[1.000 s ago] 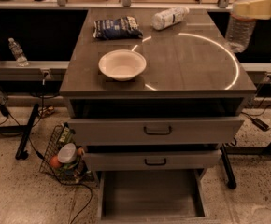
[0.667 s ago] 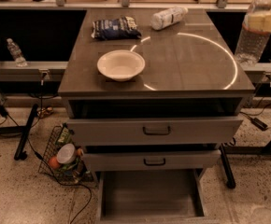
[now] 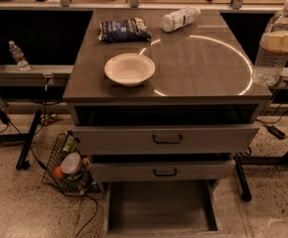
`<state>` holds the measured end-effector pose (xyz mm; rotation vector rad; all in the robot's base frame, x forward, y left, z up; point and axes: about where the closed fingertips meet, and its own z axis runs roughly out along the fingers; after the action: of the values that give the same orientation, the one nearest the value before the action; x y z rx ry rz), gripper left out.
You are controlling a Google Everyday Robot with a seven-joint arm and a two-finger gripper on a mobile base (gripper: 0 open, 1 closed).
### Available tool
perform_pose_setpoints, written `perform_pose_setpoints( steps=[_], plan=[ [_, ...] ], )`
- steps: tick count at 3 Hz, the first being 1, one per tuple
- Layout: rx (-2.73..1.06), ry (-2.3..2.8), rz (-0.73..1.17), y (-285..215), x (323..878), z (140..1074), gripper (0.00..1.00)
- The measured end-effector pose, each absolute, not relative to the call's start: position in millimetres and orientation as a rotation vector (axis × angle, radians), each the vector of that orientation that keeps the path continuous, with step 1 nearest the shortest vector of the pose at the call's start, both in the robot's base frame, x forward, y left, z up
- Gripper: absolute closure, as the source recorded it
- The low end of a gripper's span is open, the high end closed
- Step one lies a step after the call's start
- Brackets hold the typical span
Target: Place water bottle into bottom drawer
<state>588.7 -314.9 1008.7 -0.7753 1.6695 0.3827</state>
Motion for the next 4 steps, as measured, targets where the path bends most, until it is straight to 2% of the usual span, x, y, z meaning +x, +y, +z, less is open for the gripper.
perform_pose_setpoints(
  steps=[1, 4],
  plan=[
    [-0.773, 1.655, 0.434, -295, 578, 993, 1.0],
    [-0.785, 1.635, 0.647, -247, 490, 887, 1.0]
  ],
)
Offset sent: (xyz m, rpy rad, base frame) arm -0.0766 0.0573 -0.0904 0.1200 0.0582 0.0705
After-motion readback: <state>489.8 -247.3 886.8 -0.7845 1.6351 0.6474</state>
